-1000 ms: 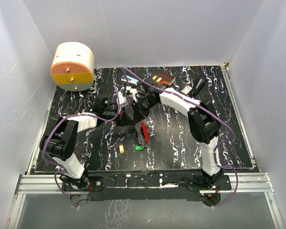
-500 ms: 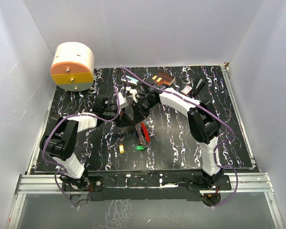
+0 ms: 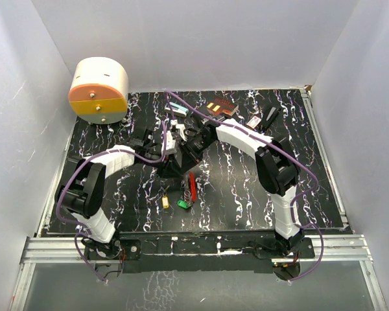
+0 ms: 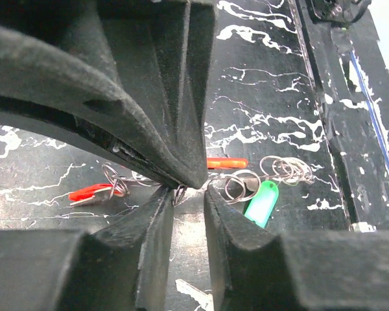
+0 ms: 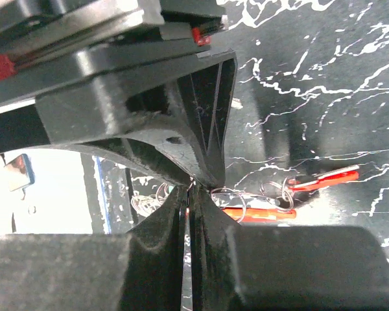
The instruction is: Put the keys on the keyring
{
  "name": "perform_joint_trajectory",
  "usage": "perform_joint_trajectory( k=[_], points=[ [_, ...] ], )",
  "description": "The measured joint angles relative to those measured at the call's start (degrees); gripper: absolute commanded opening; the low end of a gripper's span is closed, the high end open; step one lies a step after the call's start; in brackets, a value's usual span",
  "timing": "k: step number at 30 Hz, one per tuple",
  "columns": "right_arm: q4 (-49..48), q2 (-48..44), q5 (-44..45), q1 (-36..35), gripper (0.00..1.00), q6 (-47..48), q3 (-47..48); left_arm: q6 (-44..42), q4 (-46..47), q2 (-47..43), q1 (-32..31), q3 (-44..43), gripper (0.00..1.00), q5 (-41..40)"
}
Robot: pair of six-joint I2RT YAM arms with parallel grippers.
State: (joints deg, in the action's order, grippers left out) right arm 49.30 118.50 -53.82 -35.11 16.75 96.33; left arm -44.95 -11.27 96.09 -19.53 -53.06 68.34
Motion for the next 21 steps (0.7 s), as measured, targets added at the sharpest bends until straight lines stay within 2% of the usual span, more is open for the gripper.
perform_joint_trajectory(
  k=[5,9,14,21],
  points=[
    [2.0,0.0,-1.3,-0.3,0.08,1.0,0.0,-9.7,-9.8,1.2,-0.2,-3.1,0.11,0.7],
    [4.0,0.0,-1.4,-0.5,0.08,1.8,0.7,-16.1,-16.3,3.1,-0.3,-5.4,0.1,1.9],
    [6.0,0.2,-1.7,-0.6,0.08,2.7,2.0,-21.6,-21.7,4.0,-0.3,-7.3,0.17,2.9],
    [6.8,0.5,-1.7,-0.9,0.08,2.7,2.7,-24.6,-25.1,4.2,-0.4,-7.9,0.25,3.3]
  ],
)
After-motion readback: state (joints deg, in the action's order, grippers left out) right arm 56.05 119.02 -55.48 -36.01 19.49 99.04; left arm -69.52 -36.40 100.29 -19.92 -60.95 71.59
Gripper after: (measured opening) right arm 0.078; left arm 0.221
